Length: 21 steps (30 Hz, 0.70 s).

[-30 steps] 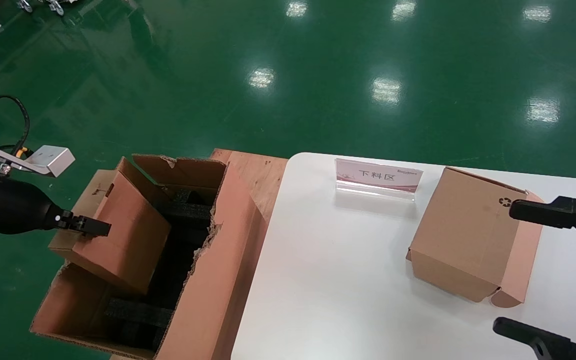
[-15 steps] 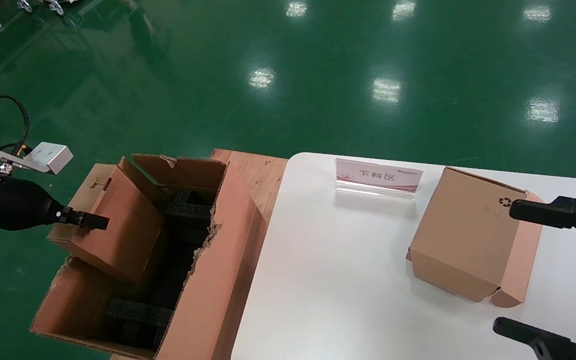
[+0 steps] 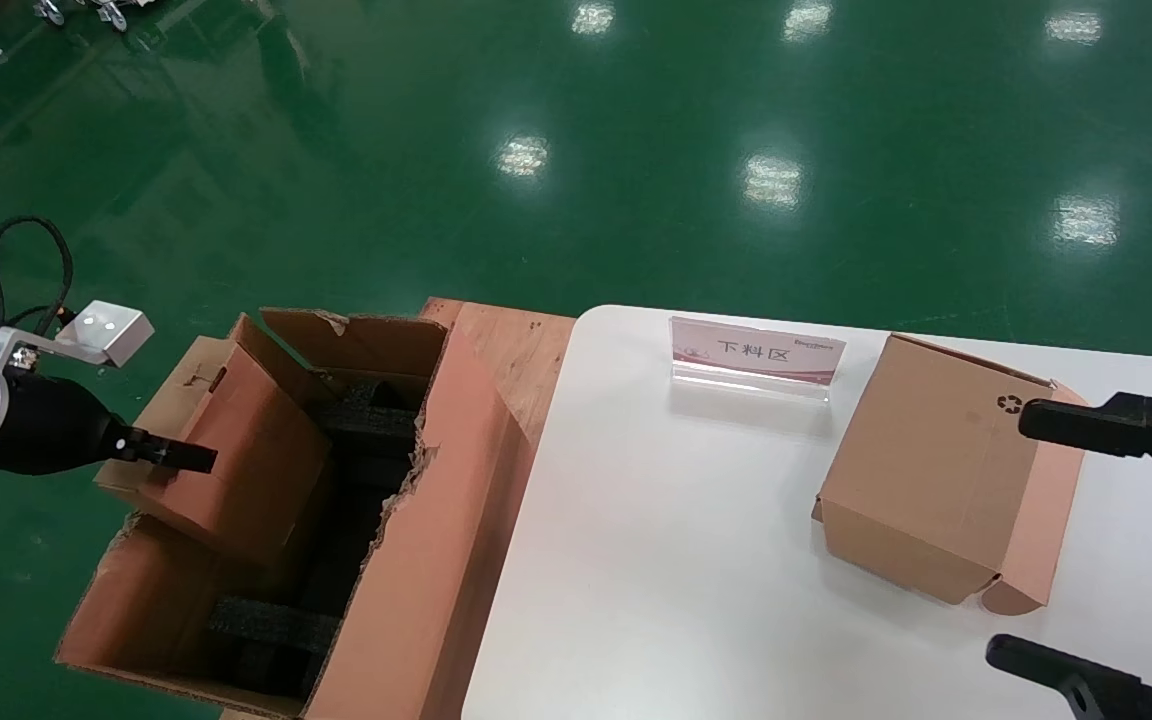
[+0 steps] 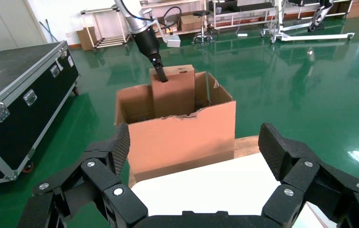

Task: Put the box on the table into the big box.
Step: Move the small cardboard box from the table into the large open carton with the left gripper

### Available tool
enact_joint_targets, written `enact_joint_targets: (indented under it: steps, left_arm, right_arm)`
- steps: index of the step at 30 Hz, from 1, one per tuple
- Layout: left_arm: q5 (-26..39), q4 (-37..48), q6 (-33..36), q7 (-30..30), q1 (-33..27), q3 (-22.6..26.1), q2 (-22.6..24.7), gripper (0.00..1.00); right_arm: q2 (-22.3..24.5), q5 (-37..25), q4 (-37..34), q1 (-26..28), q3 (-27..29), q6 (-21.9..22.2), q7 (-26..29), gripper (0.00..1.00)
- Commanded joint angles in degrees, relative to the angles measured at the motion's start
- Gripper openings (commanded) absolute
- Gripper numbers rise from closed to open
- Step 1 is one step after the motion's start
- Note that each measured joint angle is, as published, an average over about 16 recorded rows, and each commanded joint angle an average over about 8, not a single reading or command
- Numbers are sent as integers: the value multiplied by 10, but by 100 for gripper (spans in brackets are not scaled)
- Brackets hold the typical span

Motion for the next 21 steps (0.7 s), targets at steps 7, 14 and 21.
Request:
enact_joint_targets:
  steps: [7, 14, 21]
  left_arm:
    - [12, -4, -19, -4, 18, 5, -1, 0]
    - [17, -7, -27, -12, 30, 9, 2, 0]
    - [17, -10, -29, -23, 40, 12, 7, 4]
  right_arm:
    - [0, 0, 0, 0, 0, 0, 0, 100]
    - [0, 0, 0, 0, 0, 0, 0, 100]
    - [0, 0, 0, 0, 0, 0, 0, 100]
